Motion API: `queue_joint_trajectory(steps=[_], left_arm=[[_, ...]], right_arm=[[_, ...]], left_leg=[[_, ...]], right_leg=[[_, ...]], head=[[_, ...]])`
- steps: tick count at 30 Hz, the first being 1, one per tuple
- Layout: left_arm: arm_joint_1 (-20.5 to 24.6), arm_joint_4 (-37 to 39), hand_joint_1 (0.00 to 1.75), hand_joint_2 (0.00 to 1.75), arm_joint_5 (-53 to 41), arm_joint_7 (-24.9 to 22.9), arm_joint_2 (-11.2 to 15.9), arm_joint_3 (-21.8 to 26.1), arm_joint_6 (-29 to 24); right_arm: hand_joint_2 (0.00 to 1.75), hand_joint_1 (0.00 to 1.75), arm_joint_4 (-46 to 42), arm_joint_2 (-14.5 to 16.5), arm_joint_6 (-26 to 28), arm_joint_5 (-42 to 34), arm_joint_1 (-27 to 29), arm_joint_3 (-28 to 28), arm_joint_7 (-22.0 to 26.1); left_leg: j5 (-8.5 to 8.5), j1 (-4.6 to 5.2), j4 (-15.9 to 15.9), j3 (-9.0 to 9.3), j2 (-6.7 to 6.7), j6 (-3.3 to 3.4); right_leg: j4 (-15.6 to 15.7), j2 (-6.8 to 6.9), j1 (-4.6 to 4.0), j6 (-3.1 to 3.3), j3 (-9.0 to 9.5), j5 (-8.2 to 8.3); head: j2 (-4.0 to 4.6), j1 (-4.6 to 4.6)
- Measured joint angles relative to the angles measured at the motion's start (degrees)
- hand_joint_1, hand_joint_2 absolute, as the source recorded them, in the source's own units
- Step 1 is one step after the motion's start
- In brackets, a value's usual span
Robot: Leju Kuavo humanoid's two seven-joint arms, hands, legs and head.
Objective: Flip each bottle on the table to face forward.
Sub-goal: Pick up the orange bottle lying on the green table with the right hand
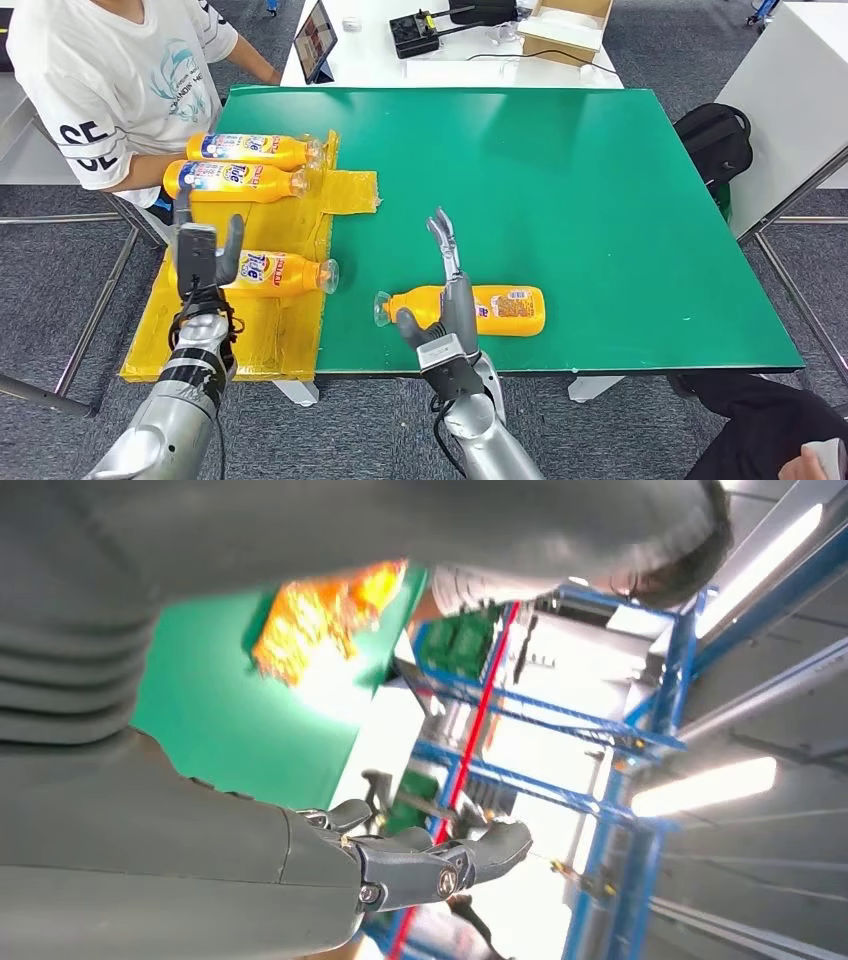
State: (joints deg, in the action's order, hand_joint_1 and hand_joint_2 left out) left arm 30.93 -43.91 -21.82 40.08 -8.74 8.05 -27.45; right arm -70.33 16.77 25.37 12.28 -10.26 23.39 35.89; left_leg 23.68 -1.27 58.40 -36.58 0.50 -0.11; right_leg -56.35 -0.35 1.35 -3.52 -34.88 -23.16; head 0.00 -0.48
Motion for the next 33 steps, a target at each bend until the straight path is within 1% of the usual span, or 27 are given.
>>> queue_joint_trajectory(steps=[2,5,8,11,14,19,24,26,29,33], left_arm=[[-2.3,-4.9,0.00,1.75,3.2,0.1,-0.5,-1.3,-3.0],[-5.9,-11.6,0.00,1.75,7.1,0.2,-1.1,-3.3,-5.2],[-9.0,-15.0,0.00,1.75,9.3,0.2,-1.6,-4.1,-4.4],[-11.8,-17.1,0.00,1.75,10.0,0.2,-1.8,-5.0,-3.0],[-13.9,-17.9,0.00,1.75,9.9,0.2,-2.0,-5.8,-2.6],[-15.6,-18.1,0.00,1.75,9.7,0.2,-2.0,-6.5,-2.4],[-16.5,-17.9,0.00,1.75,8.4,0.2,-2.0,-7.0,-3.0],[-16.7,-17.8,0.00,1.75,8.1,0.2,-2.0,-7.1,-3.1],[-16.9,-17.7,0.00,1.75,8.0,0.2,-2.0,-7.3,-3.2],[-17.0,-17.7,0.00,1.75,7.9,0.2,-2.0,-7.3,-3.2]], right_arm=[[1.75,0.00,-0.8,-0.8,1.2,2.7,-0.2,0.0,-1.9],[1.75,0.00,-1.2,-3.8,0.5,8.8,-2.0,-0.7,-8.4],[1.75,0.00,-0.3,-7.1,-1.8,14.5,-4.5,-1.9,-13.0],[1.75,0.00,1.3,-9.6,-3.0,18.1,-6.6,-3.5,-14.9],[1.75,0.00,3.0,-11.4,-4.6,19.5,-8.4,-4.8,-16.4],[1.75,0.00,5.9,-13.0,-8.0,20.1,-10.1,-6.0,-17.8],[1.75,0.00,9.7,-13.8,-16.2,19.9,-11.1,-5.7,-18.0],[1.75,0.00,11.1,-13.9,-18.5,20.1,-11.3,-5.1,-18.0],[1.75,0.00,12.5,-14.2,-19.8,20.2,-11.4,-4.3,-17.9],[1.75,0.00,13.7,-14.4,-20.0,20.2,-11.6,-3.9,-17.8]], left_leg=[[0.01,0.00,0.0,-0.02,-0.01,0.00],[0.01,0.00,0.0,-0.05,0.00,0.00],[0.01,0.02,0.0,-0.05,-0.01,0.01],[0.01,0.03,0.0,-0.05,0.00,0.01],[0.01,0.02,0.0,-0.05,0.00,0.01],[0.01,0.01,0.0,-0.06,-0.01,0.01],[0.02,0.01,0.0,-0.08,0.00,0.01],[0.01,0.01,0.0,-0.09,0.01,0.01],[0.01,0.01,0.0,-0.09,0.01,0.01],[0.01,0.01,0.0,-0.09,0.00,0.01]], right_leg=[[0.0,0.00,0.00,0.00,-0.01,0.00],[0.0,0.00,0.00,0.00,-0.01,0.00],[0.0,0.00,0.02,-0.02,0.00,0.02],[0.0,0.01,0.02,-0.04,0.00,0.03],[0.0,0.00,0.01,-0.04,-0.01,0.03],[0.0,0.00,0.00,-0.04,-0.02,0.03],[0.0,0.01,0.00,-0.03,-0.02,0.01],[0.0,0.01,0.00,-0.03,-0.02,0.01],[0.0,0.01,0.00,-0.03,-0.02,0.02],[0.0,0.01,0.00,-0.03,-0.02,0.02]], head=[[0.00,0.01],[0.00,-0.01],[0.00,-0.02],[0.00,-0.01],[0.00,-0.02],[0.00,-0.01],[0.00,0.00],[0.00,0.00],[0.00,0.01],[0.00,0.02]])
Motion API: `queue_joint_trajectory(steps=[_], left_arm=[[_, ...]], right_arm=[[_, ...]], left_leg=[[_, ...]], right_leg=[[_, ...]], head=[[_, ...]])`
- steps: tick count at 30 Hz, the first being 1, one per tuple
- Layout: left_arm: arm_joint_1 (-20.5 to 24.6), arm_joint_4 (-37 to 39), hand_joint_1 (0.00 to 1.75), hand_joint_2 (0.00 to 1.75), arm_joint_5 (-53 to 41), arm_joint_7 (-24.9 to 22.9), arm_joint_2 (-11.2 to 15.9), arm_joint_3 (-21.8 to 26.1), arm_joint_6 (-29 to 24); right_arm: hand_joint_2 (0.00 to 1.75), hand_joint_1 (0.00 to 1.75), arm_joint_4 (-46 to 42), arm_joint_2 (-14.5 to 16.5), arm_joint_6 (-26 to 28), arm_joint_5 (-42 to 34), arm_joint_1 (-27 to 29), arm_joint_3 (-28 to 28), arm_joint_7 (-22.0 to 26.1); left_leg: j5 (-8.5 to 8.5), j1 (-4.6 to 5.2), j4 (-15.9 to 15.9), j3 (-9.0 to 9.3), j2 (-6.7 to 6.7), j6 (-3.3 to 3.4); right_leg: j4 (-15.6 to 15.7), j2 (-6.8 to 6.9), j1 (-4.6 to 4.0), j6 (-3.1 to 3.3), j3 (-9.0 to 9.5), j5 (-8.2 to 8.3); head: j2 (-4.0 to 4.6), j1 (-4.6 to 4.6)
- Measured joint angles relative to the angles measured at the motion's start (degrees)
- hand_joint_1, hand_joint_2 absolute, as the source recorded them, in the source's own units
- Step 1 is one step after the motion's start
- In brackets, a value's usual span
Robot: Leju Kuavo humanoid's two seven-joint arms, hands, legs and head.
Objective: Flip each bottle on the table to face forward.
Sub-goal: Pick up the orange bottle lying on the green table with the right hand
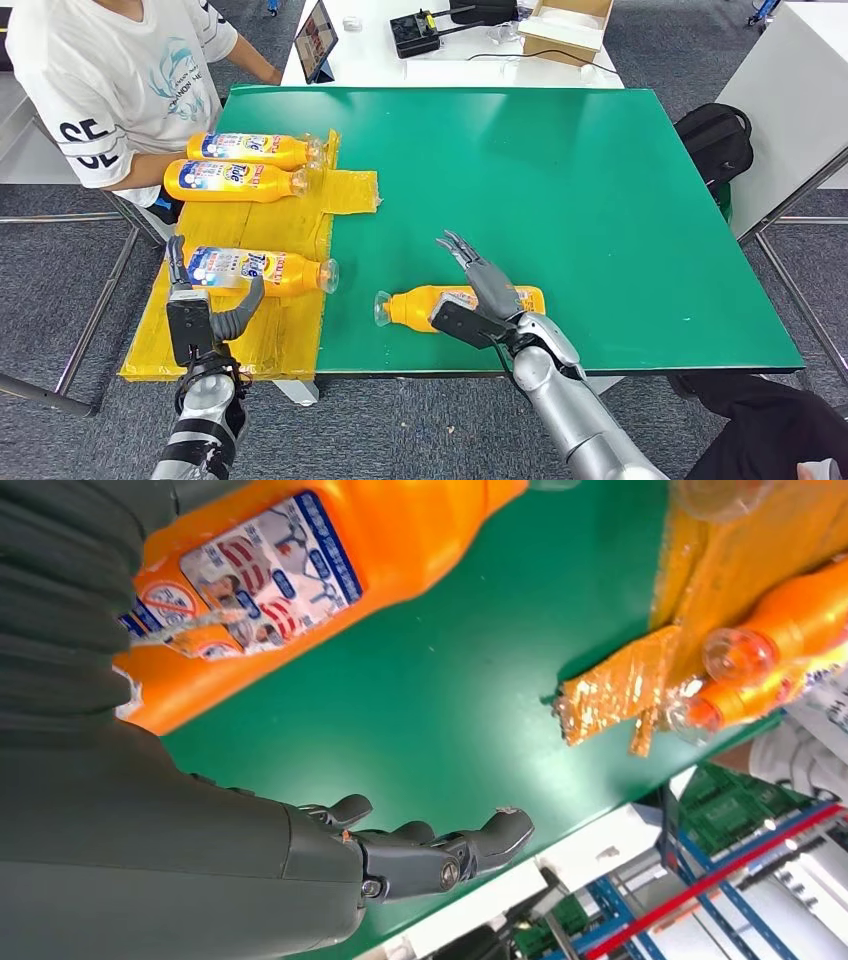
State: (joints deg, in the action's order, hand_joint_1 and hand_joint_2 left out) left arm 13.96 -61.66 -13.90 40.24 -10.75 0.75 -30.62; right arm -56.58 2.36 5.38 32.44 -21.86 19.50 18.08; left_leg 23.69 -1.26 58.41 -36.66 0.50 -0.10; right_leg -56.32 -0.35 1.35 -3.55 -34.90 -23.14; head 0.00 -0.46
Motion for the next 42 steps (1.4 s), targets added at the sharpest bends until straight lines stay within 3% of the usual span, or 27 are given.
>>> queue_joint_trajectory(steps=[15,21,27,36,42], left_arm=[[-0.1,0.0,0.00,1.75,-0.1,0.0,0.0,0.0,0.0],[-0.1,0.1,0.00,1.75,0.4,0.0,0.0,-0.4,0.0],[0.2,0.8,0.00,1.75,0.8,0.0,0.0,-0.9,0.3],[0.2,2.3,0.00,1.75,1.2,0.0,0.0,-1.0,1.2],[0.2,2.9,0.00,1.75,1.1,0.0,-0.1,-1.0,1.4]], right_arm=[[1.75,0.00,1.9,-0.4,-0.4,-0.2,-0.2,0.5,0.3],[1.75,0.00,3.0,-1.0,-7.4,-1.4,-0.6,2.2,1.3],[1.75,0.00,5.2,-3.7,-9.7,-1.1,-2.1,4.8,1.3],[1.75,0.00,5.6,-9.9,-9.9,-0.4,-4.0,6.4,-4.6],[1.75,0.00,5.7,-11.6,-9.2,0.1,-4.4,7.1,-6.1]], left_leg=[[0.00,0.00,0.0,0.00,0.00,0.00],[0.00,0.00,0.0,0.00,0.00,0.00],[0.00,0.01,0.0,0.01,0.01,0.00],[-0.01,0.02,0.0,0.07,0.04,0.01],[-0.01,0.02,0.0,0.10,0.03,0.02]], right_leg=[[0.0,0.00,0.00,0.00,0.00,0.00],[0.0,0.00,0.00,0.00,-0.01,0.00],[0.0,0.01,0.01,0.00,0.00,0.00],[0.0,0.02,0.02,-0.02,0.09,0.02],[0.0,0.02,0.01,-0.02,0.10,0.02]], head=[[0.00,0.00],[0.00,0.01],[0.00,0.00],[0.00,0.01],[0.00,0.02]])
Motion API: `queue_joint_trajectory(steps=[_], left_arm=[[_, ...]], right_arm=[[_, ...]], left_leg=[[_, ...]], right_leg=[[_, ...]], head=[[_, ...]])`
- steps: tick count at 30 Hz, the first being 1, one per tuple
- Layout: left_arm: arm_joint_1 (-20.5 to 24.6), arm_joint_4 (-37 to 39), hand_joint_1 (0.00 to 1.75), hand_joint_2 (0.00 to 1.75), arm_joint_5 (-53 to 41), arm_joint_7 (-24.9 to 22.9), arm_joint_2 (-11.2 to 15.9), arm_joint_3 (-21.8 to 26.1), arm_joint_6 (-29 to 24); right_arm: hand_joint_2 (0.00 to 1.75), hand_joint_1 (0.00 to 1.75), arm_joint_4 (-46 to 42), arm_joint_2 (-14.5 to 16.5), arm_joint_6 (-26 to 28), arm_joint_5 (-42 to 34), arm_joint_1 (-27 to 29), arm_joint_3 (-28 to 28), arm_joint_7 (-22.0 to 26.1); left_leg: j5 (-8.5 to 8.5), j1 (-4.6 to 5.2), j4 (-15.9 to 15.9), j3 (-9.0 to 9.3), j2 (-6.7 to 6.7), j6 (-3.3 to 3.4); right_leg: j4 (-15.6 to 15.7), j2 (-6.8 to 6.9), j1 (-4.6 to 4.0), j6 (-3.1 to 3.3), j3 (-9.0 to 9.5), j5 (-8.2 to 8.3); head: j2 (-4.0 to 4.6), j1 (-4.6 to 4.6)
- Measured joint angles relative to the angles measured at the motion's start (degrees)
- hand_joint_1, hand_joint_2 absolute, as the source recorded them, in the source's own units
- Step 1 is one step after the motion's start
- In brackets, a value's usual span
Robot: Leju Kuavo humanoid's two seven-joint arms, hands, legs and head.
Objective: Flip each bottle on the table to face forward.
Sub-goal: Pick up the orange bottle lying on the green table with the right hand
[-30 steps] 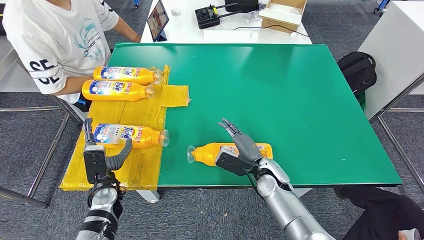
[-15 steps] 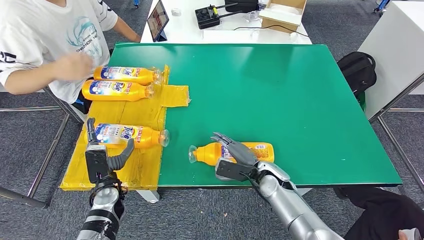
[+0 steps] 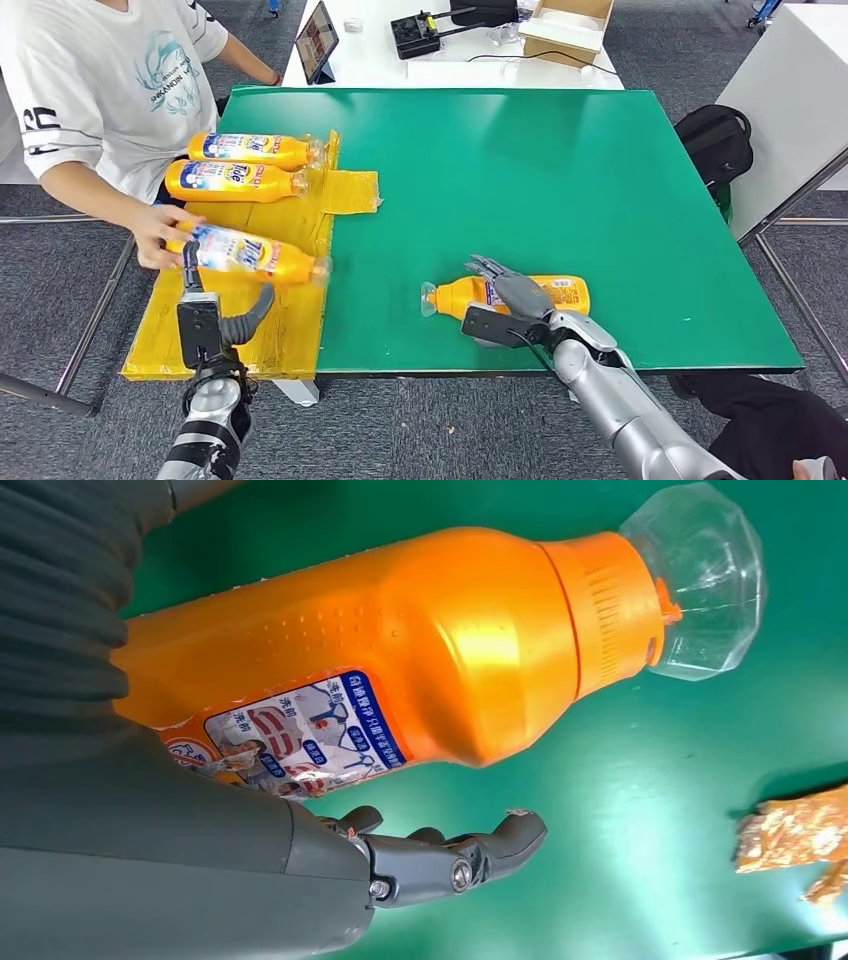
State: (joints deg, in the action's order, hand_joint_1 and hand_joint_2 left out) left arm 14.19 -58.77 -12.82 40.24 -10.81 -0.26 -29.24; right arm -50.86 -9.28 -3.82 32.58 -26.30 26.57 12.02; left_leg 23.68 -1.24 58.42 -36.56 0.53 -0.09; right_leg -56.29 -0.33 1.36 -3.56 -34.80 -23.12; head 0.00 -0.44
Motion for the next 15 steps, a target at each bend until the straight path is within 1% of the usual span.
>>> queue_joint_trajectory(steps=[3,9,15], left_arm=[[0.0,0.3,0.00,1.75,-0.3,0.0,0.0,0.0,0.1],[0.0,0.5,0.00,1.75,-0.7,0.0,-0.2,0.1,0.8],[-0.2,0.8,0.00,1.75,-1.5,0.0,-0.5,0.4,1.6]], right_arm=[[1.75,0.00,0.1,-0.4,1.4,0.9,-0.1,0.3,-1.0],[1.75,0.00,0.3,-0.4,5.9,4.8,0.0,0.8,-3.5],[1.75,0.00,-0.3,0.1,10.0,8.0,1.1,0.9,-1.9]], left_leg=[[0.00,0.00,0.0,0.00,0.00,0.00],[0.00,0.00,0.0,-0.01,0.00,0.00],[0.00,0.00,0.0,-0.03,0.00,0.00]], right_leg=[[0.0,0.00,0.00,0.00,0.00,0.00],[0.0,0.00,0.00,0.00,0.00,0.00],[0.0,0.00,0.00,0.00,-0.02,0.00]], head=[[0.00,-0.01],[0.00,-0.01],[0.00,-0.01]])
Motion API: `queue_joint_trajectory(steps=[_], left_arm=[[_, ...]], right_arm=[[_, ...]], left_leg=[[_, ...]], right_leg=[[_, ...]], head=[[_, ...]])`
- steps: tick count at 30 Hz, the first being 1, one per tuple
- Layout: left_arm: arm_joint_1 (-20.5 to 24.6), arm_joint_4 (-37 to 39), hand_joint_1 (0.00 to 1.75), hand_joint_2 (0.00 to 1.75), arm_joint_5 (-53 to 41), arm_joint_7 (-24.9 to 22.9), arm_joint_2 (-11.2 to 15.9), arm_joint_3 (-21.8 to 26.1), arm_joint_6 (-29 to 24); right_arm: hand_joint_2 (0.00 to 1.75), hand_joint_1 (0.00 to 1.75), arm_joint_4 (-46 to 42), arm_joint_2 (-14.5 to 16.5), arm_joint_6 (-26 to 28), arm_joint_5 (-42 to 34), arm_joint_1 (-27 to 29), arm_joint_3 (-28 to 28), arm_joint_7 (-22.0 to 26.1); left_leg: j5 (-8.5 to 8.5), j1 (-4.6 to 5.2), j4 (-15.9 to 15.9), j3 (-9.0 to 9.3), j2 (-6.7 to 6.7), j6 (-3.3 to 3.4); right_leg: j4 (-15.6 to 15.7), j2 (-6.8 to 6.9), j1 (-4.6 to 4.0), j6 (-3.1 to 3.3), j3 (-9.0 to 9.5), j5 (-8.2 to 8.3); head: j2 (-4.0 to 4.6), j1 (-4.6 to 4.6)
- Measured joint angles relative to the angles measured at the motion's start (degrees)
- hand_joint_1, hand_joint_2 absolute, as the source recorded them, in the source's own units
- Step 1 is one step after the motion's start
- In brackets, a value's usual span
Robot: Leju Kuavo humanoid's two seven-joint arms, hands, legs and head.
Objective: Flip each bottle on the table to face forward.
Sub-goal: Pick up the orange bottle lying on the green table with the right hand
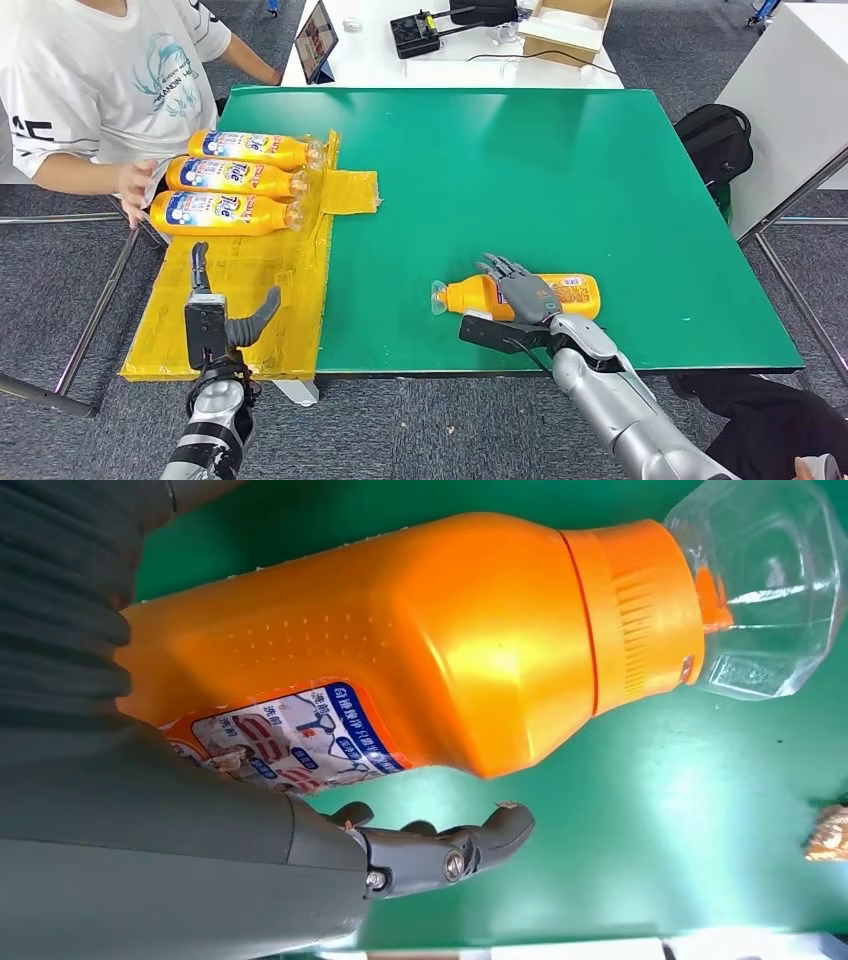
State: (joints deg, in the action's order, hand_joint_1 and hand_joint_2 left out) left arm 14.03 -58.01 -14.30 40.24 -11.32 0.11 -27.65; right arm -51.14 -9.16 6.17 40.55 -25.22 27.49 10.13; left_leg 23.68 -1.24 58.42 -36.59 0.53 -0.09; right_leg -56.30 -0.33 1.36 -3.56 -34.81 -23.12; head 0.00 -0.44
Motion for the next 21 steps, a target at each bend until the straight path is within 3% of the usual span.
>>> queue_joint_trajectory(steps=[8,21], left_arm=[[-0.2,0.0,0.00,1.75,-0.1,0.0,-0.4,0.1,1.2],[-0.3,0.1,0.00,1.75,0.0,0.0,-0.5,0.6,1.2]], right_arm=[[1.75,0.00,-5.2,0.5,3.6,4.2,1.1,-0.5,2.2],[1.75,0.00,-8.1,0.2,1.8,2.9,1.1,-2.6,2.3]], left_leg=[[0.00,0.00,0.0,-0.03,-0.02,0.00],[0.00,0.00,0.0,-0.05,-0.01,0.00]], right_leg=[[0.0,-0.01,0.00,0.00,-0.05,0.00],[0.0,-0.01,0.00,0.00,-0.04,0.00]], head=[[0.00,-0.01],[0.00,-0.02]])
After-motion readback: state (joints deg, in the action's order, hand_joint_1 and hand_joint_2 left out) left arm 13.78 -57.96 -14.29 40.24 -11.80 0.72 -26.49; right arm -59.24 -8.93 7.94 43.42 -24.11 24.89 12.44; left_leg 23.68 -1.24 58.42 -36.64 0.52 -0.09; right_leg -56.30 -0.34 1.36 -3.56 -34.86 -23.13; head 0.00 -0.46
